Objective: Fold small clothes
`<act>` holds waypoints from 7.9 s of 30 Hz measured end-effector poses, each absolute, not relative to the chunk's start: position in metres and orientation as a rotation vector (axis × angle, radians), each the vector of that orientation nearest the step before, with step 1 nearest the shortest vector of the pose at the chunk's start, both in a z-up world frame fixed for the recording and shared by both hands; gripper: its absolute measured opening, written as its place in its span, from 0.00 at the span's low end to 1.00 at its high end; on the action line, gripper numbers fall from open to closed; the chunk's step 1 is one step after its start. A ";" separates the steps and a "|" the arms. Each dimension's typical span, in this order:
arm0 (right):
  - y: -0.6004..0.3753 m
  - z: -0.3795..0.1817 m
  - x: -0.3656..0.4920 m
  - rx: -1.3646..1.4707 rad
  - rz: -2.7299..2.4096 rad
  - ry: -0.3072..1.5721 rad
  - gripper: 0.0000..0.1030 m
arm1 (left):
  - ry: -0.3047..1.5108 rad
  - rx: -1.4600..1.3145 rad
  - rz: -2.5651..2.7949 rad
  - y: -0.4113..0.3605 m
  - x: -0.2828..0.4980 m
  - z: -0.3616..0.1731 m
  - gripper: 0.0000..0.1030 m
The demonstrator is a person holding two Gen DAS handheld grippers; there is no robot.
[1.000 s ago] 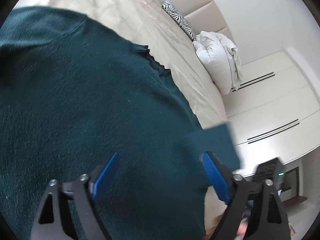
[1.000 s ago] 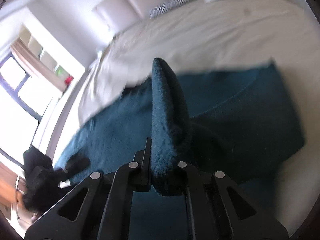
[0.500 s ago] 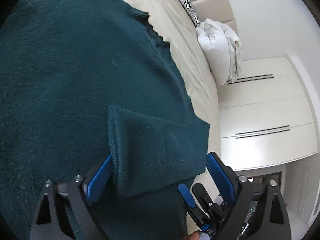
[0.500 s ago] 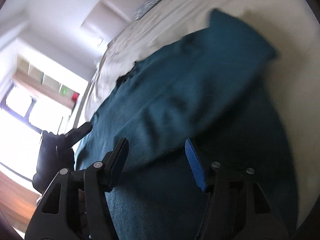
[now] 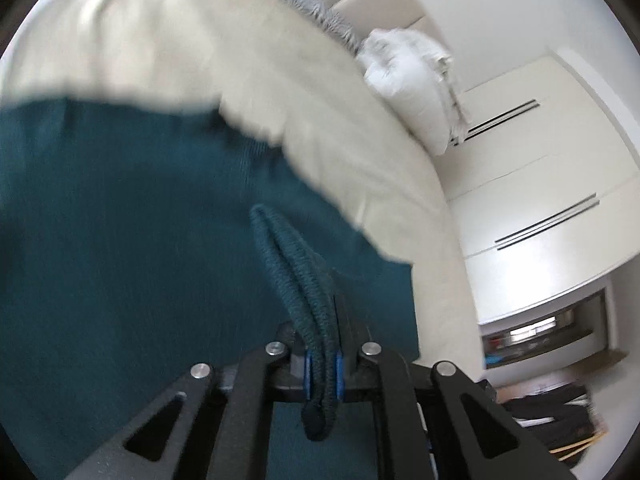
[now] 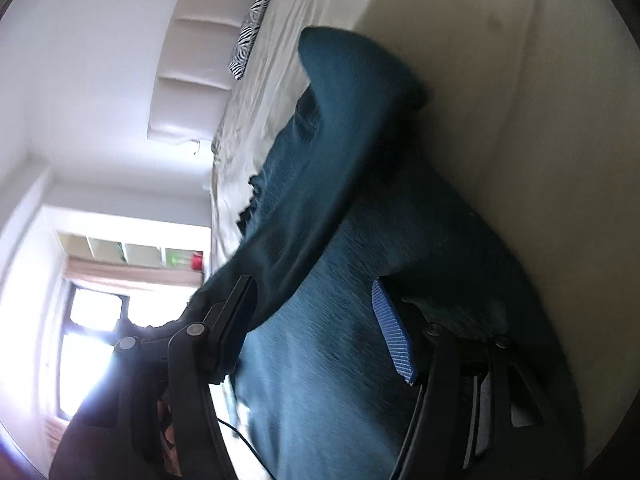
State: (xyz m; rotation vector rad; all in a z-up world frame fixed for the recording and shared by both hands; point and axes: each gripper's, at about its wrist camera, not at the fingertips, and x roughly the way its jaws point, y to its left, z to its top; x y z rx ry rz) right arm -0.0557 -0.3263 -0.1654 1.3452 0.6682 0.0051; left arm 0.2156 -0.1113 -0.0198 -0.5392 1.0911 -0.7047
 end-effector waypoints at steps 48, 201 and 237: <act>-0.452 -0.159 0.043 1.333 0.164 0.804 0.53 | 0.965 -0.332 -0.511 -0.060 0.245 -0.106 0.37; -0.306 -0.104 0.062 0.987 0.363 0.868 0.62 | 0.967 -0.447 -0.328 0.038 0.283 -0.121 0.33; -0.296 -0.078 -0.263 0.875 0.136 0.908 0.61 | 1.128 -0.457 -0.447 0.138 -0.062 -0.108 0.65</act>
